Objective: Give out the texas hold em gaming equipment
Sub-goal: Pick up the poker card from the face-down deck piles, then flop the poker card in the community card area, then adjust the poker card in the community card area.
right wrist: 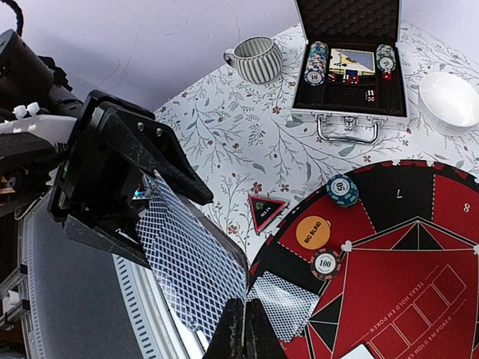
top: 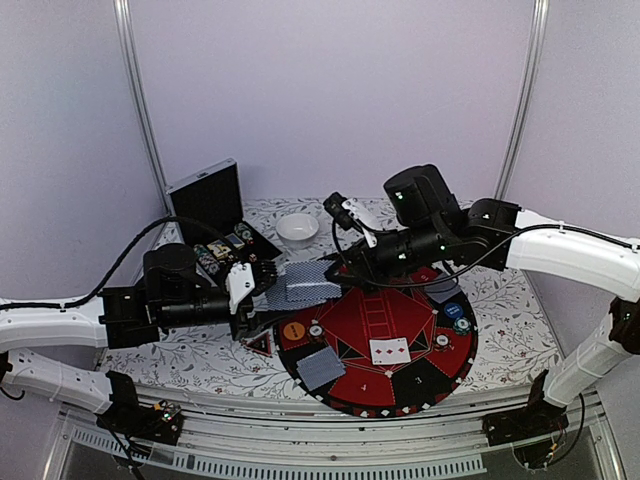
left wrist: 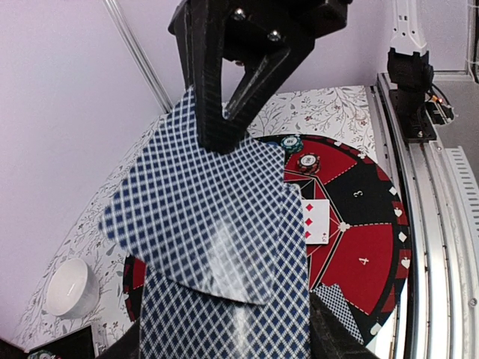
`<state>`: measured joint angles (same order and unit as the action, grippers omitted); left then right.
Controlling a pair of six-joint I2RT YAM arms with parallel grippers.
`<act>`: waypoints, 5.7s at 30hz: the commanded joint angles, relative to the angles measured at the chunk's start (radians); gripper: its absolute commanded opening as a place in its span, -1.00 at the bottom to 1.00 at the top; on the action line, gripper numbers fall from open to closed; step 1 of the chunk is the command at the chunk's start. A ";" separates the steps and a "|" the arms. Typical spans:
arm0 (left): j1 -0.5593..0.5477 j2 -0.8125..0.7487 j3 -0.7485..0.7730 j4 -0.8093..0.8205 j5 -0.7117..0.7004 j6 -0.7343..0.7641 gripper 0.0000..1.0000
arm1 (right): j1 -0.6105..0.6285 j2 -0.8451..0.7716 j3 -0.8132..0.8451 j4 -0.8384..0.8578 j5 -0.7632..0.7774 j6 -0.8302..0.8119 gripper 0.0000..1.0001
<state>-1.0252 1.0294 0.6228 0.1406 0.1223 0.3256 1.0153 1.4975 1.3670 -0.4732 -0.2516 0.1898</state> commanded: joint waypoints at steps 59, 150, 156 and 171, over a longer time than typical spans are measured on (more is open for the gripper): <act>-0.013 -0.002 0.028 0.026 0.011 0.003 0.06 | -0.201 0.603 0.209 -0.577 0.232 0.116 -0.95; -0.018 -0.002 0.028 0.023 0.008 0.007 0.06 | -0.300 0.546 0.017 -0.389 0.127 0.167 -0.95; -0.018 -0.002 0.028 0.022 0.010 0.005 0.06 | -0.300 0.549 0.048 -0.398 0.143 0.168 -0.92; -0.017 -0.010 0.028 0.022 0.009 0.007 0.06 | -0.379 0.390 -0.115 -0.358 0.229 0.199 -0.90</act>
<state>-1.0313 1.0271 0.6235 0.1432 0.1234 0.3260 0.6327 1.9038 1.3128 -0.8429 -0.0242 0.3679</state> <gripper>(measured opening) 0.533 0.064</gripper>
